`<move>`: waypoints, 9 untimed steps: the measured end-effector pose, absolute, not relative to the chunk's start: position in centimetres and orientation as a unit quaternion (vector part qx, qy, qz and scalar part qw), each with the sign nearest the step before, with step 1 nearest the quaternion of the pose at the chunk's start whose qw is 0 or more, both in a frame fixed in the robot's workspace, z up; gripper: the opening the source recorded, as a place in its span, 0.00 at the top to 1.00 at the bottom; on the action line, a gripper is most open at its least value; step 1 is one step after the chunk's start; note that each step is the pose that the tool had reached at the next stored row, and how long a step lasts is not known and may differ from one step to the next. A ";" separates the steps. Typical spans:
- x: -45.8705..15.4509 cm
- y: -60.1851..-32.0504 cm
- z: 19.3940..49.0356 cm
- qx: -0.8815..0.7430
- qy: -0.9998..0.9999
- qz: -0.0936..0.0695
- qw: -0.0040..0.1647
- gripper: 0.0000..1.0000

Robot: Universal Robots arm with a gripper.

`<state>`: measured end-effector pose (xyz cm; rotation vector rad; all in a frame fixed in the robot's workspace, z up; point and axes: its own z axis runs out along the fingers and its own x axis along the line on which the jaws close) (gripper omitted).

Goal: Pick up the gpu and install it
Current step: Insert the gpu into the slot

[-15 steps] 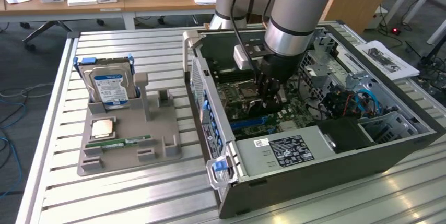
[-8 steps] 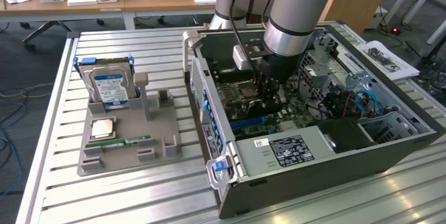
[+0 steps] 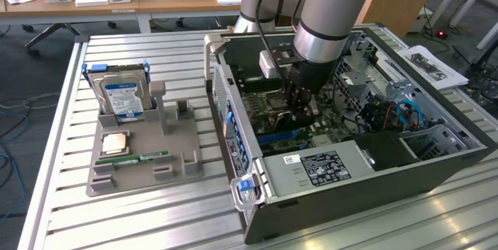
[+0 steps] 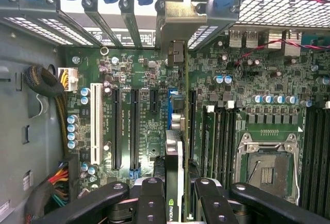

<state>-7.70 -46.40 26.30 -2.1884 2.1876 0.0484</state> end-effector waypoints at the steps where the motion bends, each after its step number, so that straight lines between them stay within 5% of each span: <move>1: -7.8 -46.4 26.3 -0.707 0.707 0.016 0.023 0.73; 9: -8.1 -46.4 26.2 -0.707 0.707 0.016 0.023 0.73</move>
